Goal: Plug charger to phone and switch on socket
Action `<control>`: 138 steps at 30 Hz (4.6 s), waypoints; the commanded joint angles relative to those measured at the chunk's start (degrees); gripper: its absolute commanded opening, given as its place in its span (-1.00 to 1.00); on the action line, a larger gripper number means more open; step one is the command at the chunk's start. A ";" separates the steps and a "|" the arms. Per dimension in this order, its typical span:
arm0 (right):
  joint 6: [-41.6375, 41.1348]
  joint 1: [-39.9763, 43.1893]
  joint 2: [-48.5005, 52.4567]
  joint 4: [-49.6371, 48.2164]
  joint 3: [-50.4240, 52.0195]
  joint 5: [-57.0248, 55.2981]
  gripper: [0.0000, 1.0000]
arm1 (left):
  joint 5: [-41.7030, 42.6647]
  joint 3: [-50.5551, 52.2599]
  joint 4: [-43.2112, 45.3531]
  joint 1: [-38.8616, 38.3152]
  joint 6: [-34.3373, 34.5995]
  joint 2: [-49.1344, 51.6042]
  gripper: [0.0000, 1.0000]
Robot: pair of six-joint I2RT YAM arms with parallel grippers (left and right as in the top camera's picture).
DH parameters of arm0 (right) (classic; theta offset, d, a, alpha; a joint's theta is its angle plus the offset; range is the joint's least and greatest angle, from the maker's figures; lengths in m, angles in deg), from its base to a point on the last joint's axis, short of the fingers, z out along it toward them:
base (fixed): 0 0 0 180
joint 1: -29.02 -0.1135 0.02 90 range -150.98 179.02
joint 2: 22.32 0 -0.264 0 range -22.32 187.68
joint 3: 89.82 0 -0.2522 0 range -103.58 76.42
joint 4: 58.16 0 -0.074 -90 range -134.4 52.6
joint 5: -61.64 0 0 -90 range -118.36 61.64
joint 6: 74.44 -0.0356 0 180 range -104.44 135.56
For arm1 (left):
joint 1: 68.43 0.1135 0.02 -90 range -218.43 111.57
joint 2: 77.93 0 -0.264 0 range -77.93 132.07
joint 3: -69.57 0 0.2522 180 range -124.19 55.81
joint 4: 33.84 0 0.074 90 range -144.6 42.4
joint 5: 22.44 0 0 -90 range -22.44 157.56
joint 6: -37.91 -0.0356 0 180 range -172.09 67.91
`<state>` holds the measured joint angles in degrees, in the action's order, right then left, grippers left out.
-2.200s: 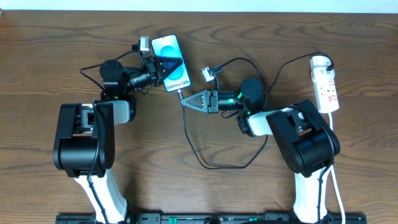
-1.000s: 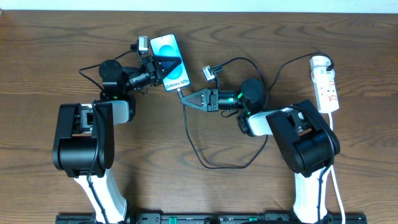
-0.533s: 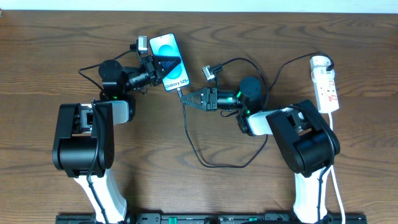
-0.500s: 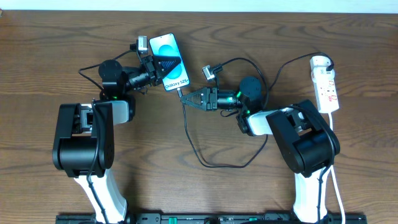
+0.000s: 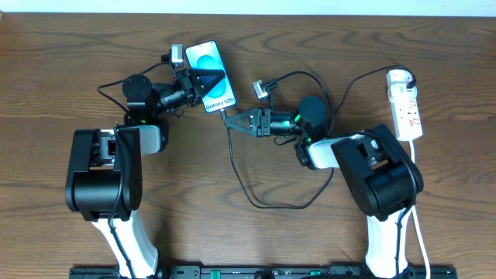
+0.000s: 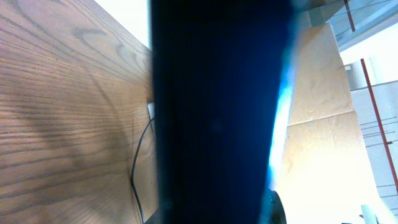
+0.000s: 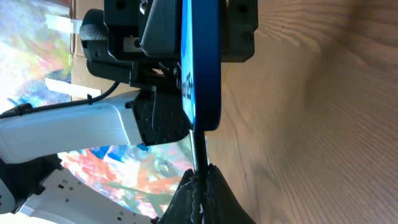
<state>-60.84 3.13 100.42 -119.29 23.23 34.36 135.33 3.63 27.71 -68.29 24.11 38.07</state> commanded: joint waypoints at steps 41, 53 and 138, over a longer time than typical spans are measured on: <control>1.75 -0.04 0.20 3.30 -4.24 -14.86 -0.98 | 13.03 -1.14 0.85 -3.13 -1.57 -0.39 -0.86; 7.06 0.22 0.17 2.43 -4.15 1.49 0.17 | 10.86 -1.14 0.39 -0.87 -2.21 -0.39 -0.85; 59.36 13.05 -27.82 87.95 -4.13 -37.24 0.99 | -37.51 -14.86 -87.36 -2.36 -46.95 8.33 0.81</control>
<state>-4.23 16.13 75.96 -32.96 19.56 1.11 120.75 -13.75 -52.09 -71.27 -18.71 42.55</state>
